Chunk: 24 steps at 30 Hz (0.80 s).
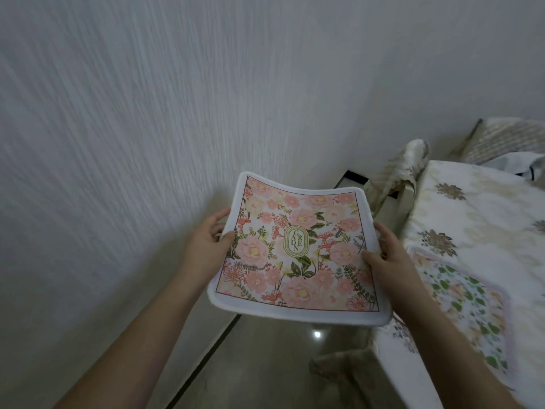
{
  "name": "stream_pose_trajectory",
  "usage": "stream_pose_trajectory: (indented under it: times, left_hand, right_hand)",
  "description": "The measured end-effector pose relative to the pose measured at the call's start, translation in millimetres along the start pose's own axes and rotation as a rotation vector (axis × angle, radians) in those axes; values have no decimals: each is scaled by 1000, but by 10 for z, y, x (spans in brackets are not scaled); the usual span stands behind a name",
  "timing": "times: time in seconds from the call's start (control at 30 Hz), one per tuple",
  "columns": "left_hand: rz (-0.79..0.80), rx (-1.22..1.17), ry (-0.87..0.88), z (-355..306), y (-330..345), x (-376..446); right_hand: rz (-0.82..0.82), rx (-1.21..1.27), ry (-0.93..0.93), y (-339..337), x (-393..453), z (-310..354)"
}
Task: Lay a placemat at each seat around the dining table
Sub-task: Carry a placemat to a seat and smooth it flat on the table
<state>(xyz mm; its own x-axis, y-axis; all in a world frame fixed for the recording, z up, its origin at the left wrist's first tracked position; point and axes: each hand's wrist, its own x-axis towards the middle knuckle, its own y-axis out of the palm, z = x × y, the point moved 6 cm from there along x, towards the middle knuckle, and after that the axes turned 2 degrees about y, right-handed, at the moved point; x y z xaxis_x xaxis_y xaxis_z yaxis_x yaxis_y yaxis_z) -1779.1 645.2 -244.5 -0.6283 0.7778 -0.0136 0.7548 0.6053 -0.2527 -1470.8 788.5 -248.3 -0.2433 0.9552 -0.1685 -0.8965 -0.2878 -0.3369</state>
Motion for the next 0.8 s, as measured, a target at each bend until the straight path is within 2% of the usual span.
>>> stream_pose_trajectory:
  times: [0.33, 0.57, 0.8]
  left_hand:
    - [111, -29, 10, -52, 229, 711]
    - [210, -11, -14, -66, 903, 1299]
    - [246, 18, -23, -273, 1557, 1793]
  right_hand:
    - [-104, 39, 30, 21, 344, -2]
    - [-206, 28, 64, -317, 830, -229]
    - [-229, 75, 111, -740, 1454, -327]
